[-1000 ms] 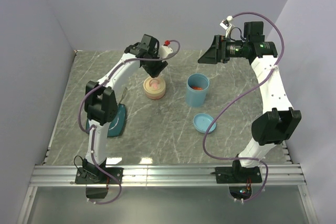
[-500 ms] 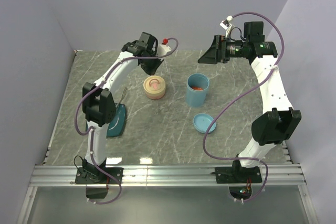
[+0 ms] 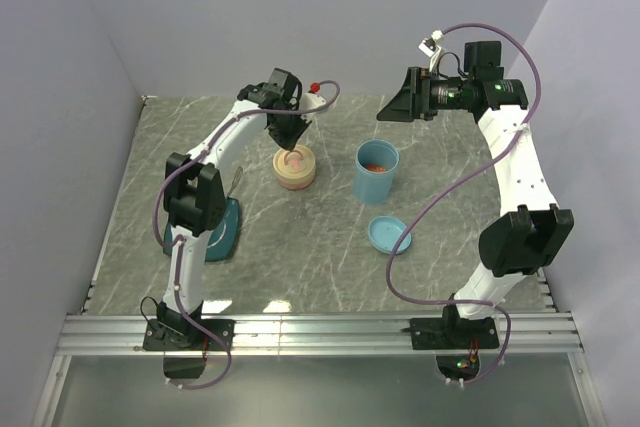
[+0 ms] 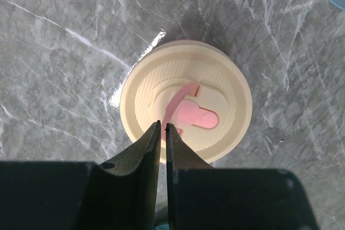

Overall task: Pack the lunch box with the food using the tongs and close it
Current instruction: Put the lid back on the lunch box

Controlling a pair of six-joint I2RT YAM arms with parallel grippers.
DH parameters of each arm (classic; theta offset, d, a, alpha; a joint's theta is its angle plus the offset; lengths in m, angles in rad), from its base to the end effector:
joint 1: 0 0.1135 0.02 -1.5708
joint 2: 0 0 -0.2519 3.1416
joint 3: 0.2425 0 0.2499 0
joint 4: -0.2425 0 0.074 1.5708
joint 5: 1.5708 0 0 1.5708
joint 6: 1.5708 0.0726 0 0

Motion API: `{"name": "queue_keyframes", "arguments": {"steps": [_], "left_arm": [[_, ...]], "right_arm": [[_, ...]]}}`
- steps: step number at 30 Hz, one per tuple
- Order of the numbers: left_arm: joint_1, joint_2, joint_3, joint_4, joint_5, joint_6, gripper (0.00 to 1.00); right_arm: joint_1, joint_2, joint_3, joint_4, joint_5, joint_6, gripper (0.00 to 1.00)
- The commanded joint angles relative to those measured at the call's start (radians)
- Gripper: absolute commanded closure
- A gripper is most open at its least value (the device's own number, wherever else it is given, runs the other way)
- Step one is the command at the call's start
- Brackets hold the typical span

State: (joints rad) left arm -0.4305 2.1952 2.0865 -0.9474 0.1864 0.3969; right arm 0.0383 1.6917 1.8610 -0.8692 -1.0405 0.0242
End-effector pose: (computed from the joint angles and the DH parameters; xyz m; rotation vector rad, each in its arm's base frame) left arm 0.4365 -0.2152 0.2247 1.1119 2.3722 -0.2564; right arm 0.3614 0.0765 0.3923 -0.5570 2.0323 1.1955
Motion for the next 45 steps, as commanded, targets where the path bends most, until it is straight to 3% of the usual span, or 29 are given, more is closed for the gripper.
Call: {"name": "queue_keyframes", "arguments": {"steps": [1, 26, 32, 38, 42, 45], "left_arm": [[0.010, 0.011, 0.037, 0.018, 0.004, -0.010, 0.85], [0.030, 0.072, 0.020, 0.055, 0.008, -0.009, 0.82], [0.030, 0.090, 0.014, 0.055, 0.016, -0.015, 0.81], [0.030, 0.049, 0.032, 0.071, 0.033, -0.039, 0.66], [0.036, -0.107, -0.003, 0.145, 0.080, -0.053, 0.53], [0.053, -0.281, -0.101, 0.253, 0.220, -0.030, 0.47]], "right_arm": [[-0.005, 0.002, 0.040, 0.002, -0.006, -0.004, 0.00], [-0.005, 0.008, 0.040, -0.019, 0.002, -0.015, 0.00], [-0.005, 0.010, 0.058, -0.069, 0.023, -0.085, 0.00], [-0.006, -0.007, 0.089, -0.168, 0.089, -0.178, 0.00], [-0.011, -0.055, 0.070, -0.205, 0.134, -0.233, 0.00], [-0.023, -0.102, 0.037, -0.212, 0.155, -0.248, 0.00]]}}
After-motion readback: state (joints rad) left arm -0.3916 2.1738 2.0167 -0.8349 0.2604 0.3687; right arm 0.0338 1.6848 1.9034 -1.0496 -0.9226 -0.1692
